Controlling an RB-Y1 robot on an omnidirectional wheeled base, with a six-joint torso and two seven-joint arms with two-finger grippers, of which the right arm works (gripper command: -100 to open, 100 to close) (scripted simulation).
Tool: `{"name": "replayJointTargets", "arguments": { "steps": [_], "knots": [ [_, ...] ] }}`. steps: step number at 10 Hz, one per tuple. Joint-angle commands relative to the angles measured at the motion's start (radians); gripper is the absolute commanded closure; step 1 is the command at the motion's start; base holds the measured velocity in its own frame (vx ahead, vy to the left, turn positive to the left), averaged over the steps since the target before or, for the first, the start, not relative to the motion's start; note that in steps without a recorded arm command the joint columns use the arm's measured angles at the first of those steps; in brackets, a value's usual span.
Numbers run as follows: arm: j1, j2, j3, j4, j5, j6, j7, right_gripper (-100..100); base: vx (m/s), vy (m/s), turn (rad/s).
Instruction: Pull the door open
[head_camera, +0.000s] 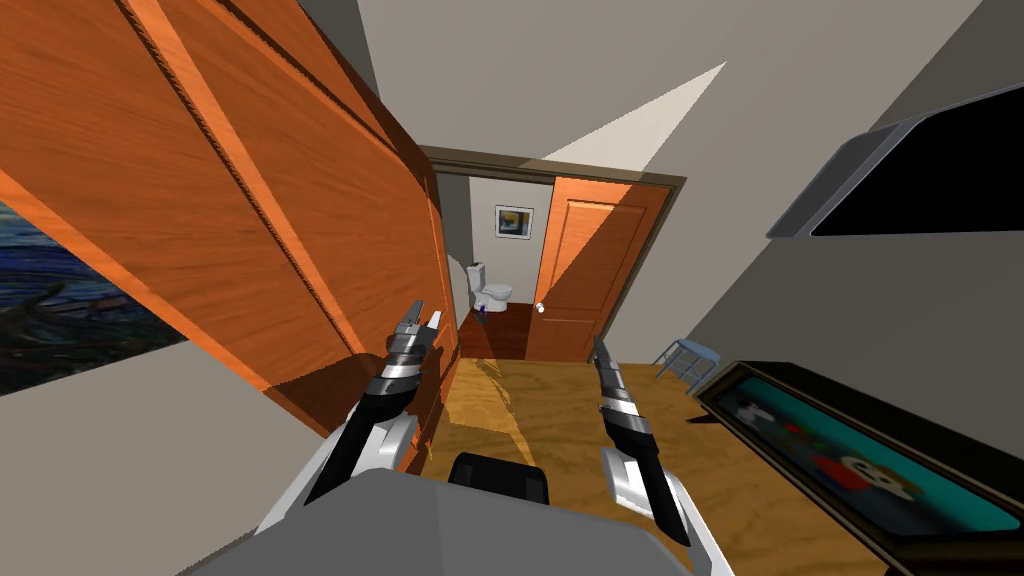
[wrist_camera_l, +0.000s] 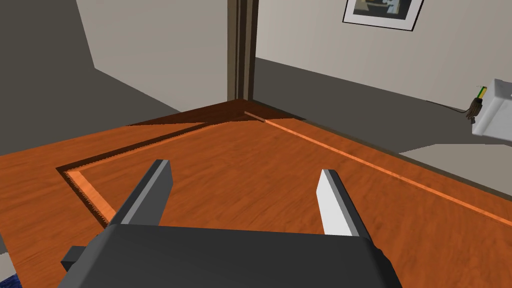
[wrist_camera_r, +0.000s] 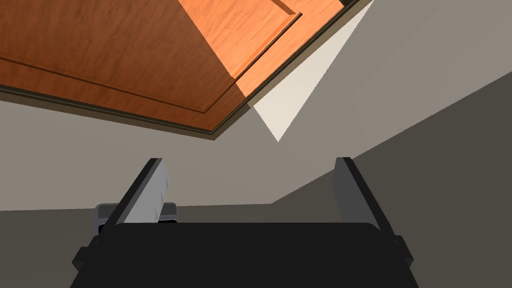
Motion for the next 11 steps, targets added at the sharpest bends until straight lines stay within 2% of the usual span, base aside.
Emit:
{"name": "replayJointTargets", "arguments": {
  "steps": [1,11],
  "knots": [
    [-0.014,-0.005,-0.007,0.04,0.013,-0.011,0.025,-100,0.087,0.007,0.004],
    [-0.101,-0.025,-0.047,0.31,0.1,-0.096,0.183,-100,0.099,0.006,0.005]
  ]
}}
